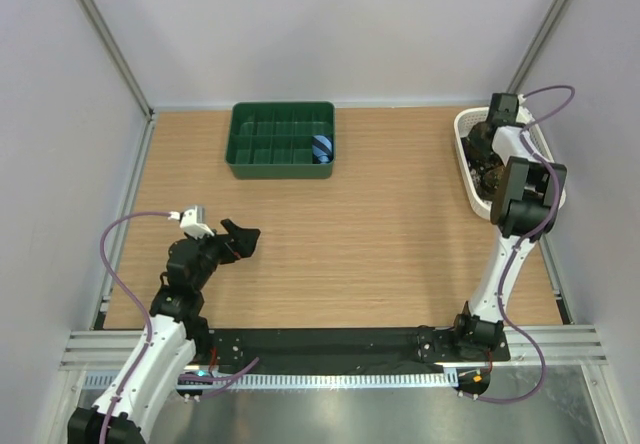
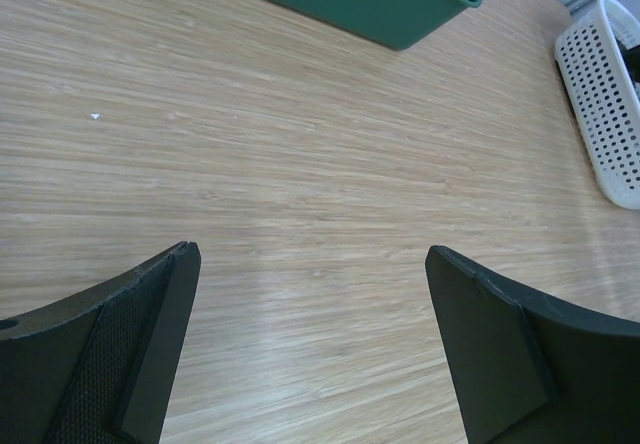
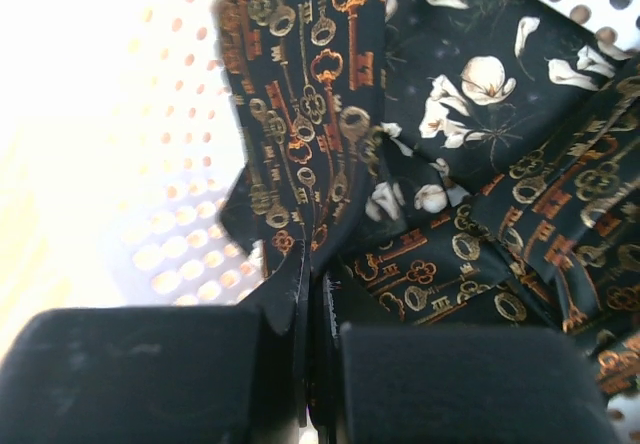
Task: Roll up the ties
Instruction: Grab a tie with the right arm, then move the tie to the center of the board
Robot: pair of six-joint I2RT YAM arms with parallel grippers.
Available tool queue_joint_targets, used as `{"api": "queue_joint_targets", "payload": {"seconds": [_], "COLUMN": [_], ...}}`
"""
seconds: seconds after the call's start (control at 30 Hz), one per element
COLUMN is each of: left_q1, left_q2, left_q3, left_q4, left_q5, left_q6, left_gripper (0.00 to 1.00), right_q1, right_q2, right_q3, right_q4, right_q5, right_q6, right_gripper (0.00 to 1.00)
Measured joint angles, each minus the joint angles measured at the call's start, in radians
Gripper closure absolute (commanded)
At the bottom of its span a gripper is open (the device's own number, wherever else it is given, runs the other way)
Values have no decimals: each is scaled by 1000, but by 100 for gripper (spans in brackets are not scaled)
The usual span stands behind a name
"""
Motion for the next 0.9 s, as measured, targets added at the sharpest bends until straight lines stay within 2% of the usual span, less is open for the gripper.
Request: {"api": "queue_joint_targets", "payload": {"seconds": [0.13, 0.33, 0.4, 0.5, 0.77, 0.9], "left_q1": [0, 0, 0, 0, 0, 0], "left_q2": [10, 10, 10, 10, 10, 10], "left_q3": [0, 0, 0, 0, 0, 0], "left_q4": [10, 12, 15, 18, 18, 19], "left_q5": [2, 11, 15, 19, 27, 37], "left_q6": [0, 0, 0, 0, 0, 0], "left_gripper": [0, 0, 0, 0, 0, 0], "right_q1": [-11, -23, -24, -18, 93, 140], "right_q2": [-80, -364, -443, -507, -537, -562], "right_q3": [-12, -8, 42, 203, 583, 655], "right_q4": [-8, -22, -35, -51, -107, -93], "right_q5": [-33, -99, -138, -232, -425, -511], "right_q6": [17, 39, 50, 76, 175, 272], "right_gripper": [99, 99, 99, 99, 99, 99]}}
